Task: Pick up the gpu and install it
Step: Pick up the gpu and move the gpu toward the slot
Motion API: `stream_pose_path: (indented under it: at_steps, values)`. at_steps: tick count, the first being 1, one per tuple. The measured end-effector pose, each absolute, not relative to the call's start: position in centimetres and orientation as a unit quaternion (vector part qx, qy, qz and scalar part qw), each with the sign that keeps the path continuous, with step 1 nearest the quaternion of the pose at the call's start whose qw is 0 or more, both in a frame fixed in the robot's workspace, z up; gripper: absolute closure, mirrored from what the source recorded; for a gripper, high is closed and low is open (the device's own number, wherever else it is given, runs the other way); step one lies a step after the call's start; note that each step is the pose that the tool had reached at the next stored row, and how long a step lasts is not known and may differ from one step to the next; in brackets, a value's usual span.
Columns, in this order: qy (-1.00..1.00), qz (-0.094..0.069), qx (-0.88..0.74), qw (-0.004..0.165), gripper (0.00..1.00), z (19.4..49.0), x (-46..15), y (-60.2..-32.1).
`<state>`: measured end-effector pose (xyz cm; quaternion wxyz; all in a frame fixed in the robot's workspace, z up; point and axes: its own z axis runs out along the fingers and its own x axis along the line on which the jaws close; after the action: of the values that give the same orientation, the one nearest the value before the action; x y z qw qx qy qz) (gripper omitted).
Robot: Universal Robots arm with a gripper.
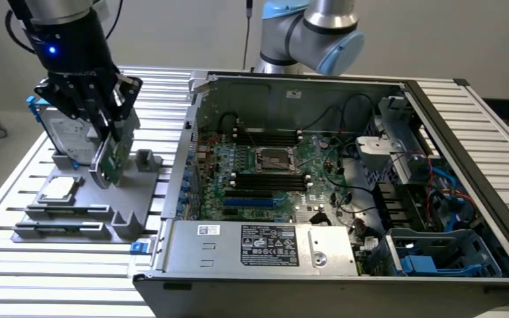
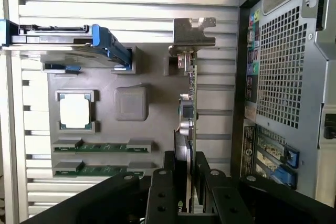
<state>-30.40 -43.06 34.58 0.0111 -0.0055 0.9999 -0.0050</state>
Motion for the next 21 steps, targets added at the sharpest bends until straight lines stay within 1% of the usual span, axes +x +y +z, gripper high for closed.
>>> stream_pose_path:
  at_steps: [11,21]
  values:
    - [1.0,-0.005,-0.005,0.004,0.73,39.4,-26.9,-43.1]
    - [1.0,-0.005,-0.006,-0.013,0.73,42.0,-22.3,-43.1]
